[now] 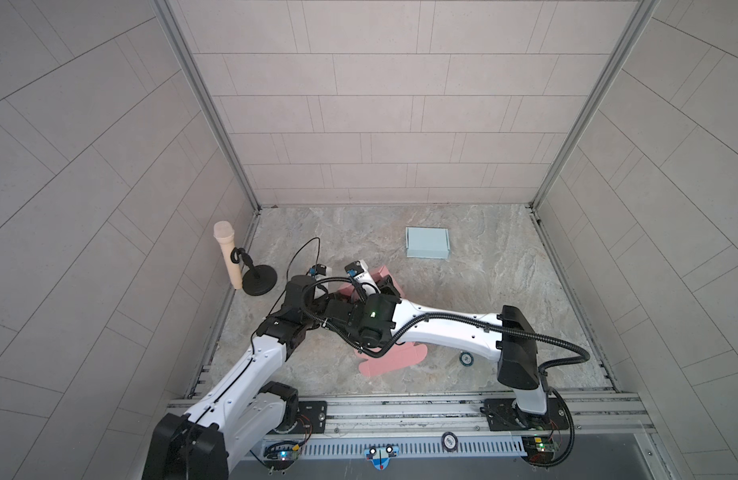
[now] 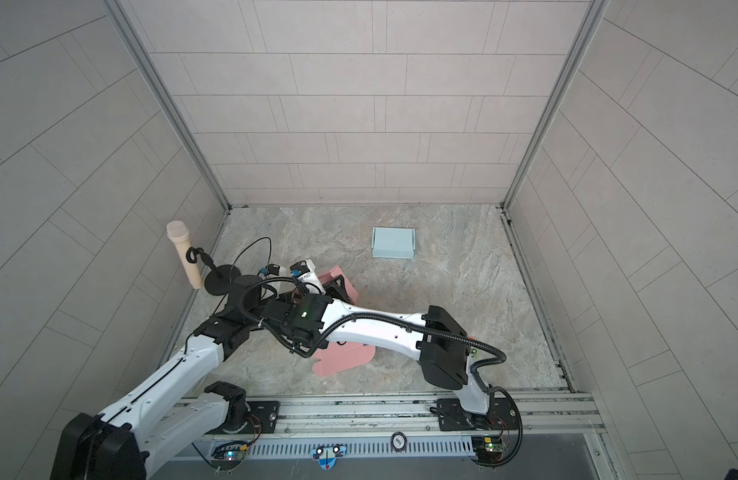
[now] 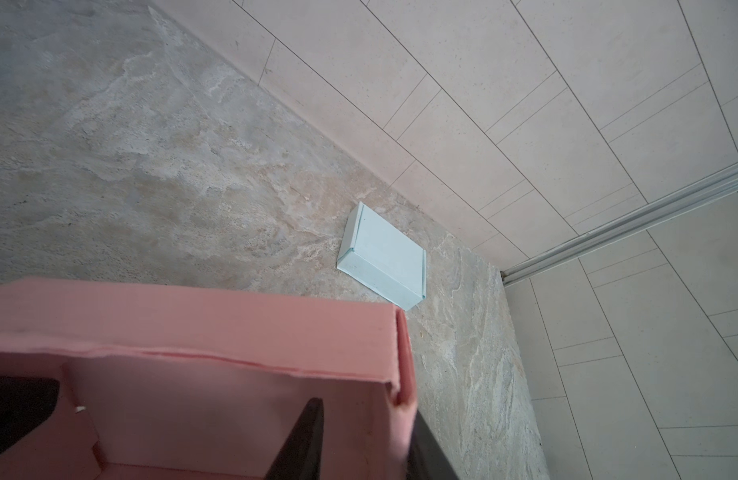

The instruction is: Fold the paper box

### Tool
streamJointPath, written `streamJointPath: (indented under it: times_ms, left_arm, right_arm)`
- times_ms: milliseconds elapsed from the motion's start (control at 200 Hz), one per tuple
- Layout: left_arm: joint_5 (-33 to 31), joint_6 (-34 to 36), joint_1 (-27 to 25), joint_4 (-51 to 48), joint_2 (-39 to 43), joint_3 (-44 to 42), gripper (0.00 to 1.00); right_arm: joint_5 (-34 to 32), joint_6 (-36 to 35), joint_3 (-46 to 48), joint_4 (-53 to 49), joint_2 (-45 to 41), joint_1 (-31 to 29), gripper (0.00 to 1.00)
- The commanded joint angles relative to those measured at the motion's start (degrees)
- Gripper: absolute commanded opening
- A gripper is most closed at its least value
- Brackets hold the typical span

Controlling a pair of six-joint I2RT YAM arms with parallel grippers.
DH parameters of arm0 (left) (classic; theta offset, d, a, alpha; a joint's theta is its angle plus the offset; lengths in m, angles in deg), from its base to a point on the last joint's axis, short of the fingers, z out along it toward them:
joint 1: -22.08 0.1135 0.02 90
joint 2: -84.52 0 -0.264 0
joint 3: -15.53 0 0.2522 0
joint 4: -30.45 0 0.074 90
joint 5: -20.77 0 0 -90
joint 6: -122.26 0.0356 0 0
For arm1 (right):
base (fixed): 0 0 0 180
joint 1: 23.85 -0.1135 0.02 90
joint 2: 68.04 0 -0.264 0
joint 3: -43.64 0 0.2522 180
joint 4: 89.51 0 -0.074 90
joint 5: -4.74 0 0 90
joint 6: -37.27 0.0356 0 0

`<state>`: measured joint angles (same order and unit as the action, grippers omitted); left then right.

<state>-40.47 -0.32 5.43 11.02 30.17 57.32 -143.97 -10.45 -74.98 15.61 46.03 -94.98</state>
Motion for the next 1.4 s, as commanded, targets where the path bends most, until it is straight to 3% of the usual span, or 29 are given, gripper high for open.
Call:
streamJointPath:
  times_ms: [0, 250, 601, 766, 911, 1111, 1397]
  left_arm:
    - [-0.1, 0.3, -0.4, 1.6, 0.4, 0.8, 0.09]
    - [-1.7, 0.7, -0.4, -1.5, 2.7, 0.4, 0.09]
    - [-1.5, 3.5, -0.4, -3.6, 2.7, 1.1, 0.09]
    - [0.4, 5.1, -1.3, -5.0, 0.8, 2.5, 0.11]
    - [-2.3, 6.7, -6.5, -6.7, -1.6, 3.6, 0.12]
    - [-6.9, 8.5, -11.2, -11.0, -3.4, 4.9, 0.13]
    - [-14.0, 9.5, -15.3, -18.1, -8.8, 7.0, 0.15]
  right_arm:
    - [-0.2, 1.2, 0.7, 0.5, -3.7, -1.1, 0.39]
    - [0.8, 0.6, 6.0, 6.3, -10.8, -5.3, 0.55]
    - [9.7, -3.0, 25.3, 23.4, -31.3, -8.4, 0.6]
    - [23.5, -2.3, 36.7, 32.8, -42.8, -2.4, 0.64]
    - [28.2, 2.9, 45.7, 35.9, -50.8, 3.9, 0.65]
    - [38.9, 8.3, 60.2, 39.8, -58.0, 17.9, 0.65]
    - [41.3, 4.4, 65.8, 46.7, -55.6, 21.1, 0.66]
